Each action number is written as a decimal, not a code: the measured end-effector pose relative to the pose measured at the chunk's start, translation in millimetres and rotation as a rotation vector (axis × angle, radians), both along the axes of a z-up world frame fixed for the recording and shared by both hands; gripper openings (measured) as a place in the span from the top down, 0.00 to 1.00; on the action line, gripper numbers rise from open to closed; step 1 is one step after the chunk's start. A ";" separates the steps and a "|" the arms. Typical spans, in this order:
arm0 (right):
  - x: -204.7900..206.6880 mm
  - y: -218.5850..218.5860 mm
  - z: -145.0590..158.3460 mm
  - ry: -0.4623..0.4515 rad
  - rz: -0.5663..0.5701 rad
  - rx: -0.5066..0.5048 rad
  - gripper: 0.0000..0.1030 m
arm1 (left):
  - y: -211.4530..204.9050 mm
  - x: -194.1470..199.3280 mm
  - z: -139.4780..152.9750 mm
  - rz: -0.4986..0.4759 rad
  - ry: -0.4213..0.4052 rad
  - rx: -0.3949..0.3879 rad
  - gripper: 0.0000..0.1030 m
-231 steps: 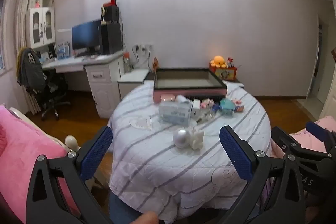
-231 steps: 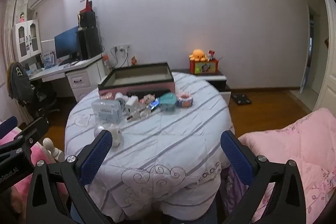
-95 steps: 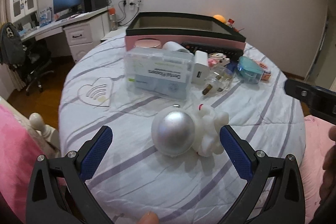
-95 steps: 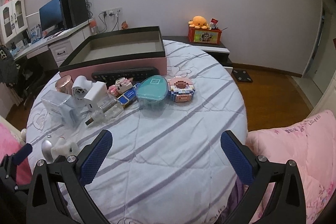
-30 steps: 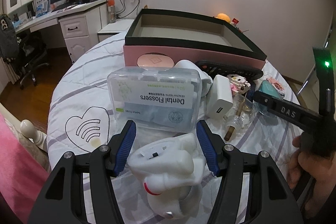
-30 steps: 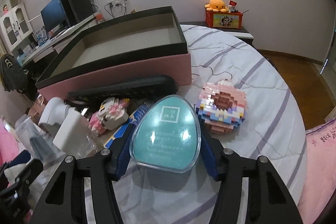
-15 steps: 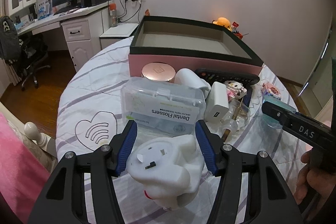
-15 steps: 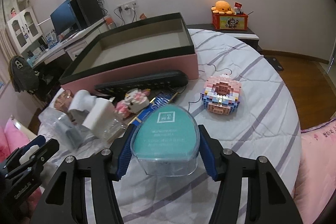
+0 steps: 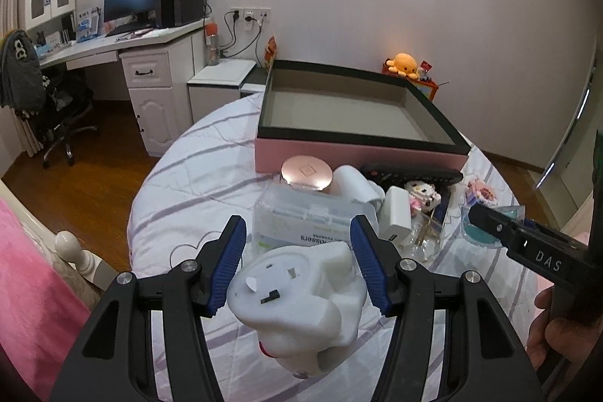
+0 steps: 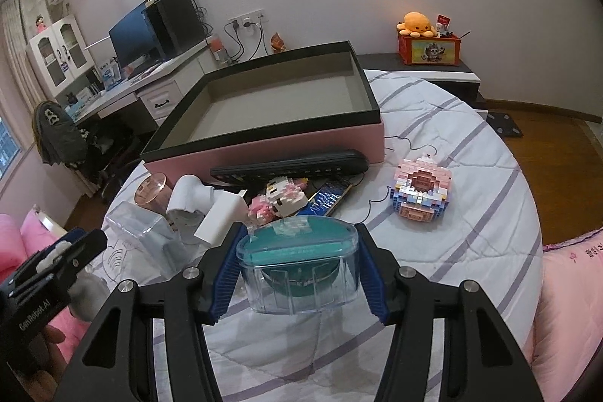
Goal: Organize rigid objects
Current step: 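Lift the white bunny with the left gripper while the right gripper grasps the teal container, then lower the bunny and teal container into the pink box and open both grippers, then grasp the Dental Flossers box with the left gripper while the right grasps the brick donut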
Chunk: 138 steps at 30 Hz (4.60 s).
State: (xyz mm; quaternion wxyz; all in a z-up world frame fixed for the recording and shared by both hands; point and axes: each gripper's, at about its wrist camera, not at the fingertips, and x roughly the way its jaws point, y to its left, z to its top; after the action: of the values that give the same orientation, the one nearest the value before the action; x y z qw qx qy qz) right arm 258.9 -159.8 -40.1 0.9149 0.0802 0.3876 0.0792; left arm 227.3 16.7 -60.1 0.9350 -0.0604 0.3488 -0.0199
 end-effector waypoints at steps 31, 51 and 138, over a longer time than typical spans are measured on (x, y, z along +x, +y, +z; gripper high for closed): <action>178.6 23.2 21.4 0.013 0.073 -0.024 0.44 | -18.4 223.5 17.9 -0.061 0.109 -0.007 0.43; 164.3 9.4 9.4 0.054 0.031 -0.060 0.17 | -3.8 182.2 40.3 -0.012 0.043 0.012 0.00; 63.8 -70.2 -44.6 0.123 -0.267 -0.157 0.16 | -23.8 60.6 -61.7 -0.042 0.115 0.058 0.08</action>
State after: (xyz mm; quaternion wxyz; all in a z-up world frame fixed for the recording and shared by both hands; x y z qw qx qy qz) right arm 322.7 -230.1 -84.8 0.8952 0.0640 0.4338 -0.0788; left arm 288.0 -7.1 -121.8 0.9141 -0.0267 0.4038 -0.0258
